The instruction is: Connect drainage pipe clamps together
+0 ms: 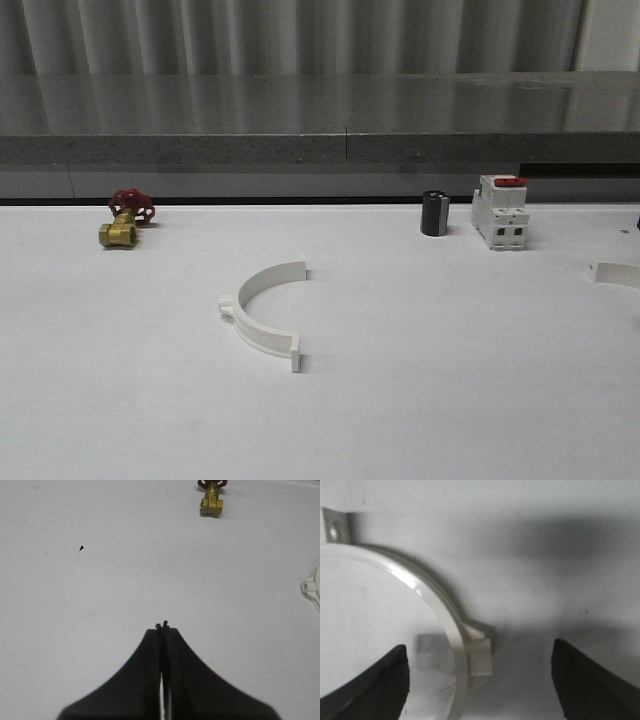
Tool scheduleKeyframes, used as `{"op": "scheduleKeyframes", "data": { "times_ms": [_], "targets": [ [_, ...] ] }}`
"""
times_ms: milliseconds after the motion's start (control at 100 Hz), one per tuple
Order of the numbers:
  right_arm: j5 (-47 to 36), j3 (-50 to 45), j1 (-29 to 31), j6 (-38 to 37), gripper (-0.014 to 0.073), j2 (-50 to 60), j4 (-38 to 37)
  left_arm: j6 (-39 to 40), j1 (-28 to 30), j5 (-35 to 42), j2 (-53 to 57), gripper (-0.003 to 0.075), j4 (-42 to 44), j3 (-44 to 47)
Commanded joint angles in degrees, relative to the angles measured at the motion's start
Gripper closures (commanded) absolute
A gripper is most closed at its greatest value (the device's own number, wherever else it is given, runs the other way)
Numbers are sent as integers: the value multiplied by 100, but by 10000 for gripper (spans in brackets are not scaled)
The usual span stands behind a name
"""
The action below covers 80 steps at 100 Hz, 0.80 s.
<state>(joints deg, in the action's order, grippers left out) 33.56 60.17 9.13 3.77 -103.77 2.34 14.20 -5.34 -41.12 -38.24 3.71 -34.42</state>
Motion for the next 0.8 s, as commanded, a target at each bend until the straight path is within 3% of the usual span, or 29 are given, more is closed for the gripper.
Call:
{"op": "scheduleKeyframes", "data": {
  "times_ms": [0, 790],
  "targets": [
    [-215, 158, 28, 74, 10, 224, -54, -12, 4, 315, 21, 740, 14, -137],
    [-306, 158, 23, 74, 10, 151, 31, -12, 4, 315, 21, 740, 14, -137]
  ]
}}
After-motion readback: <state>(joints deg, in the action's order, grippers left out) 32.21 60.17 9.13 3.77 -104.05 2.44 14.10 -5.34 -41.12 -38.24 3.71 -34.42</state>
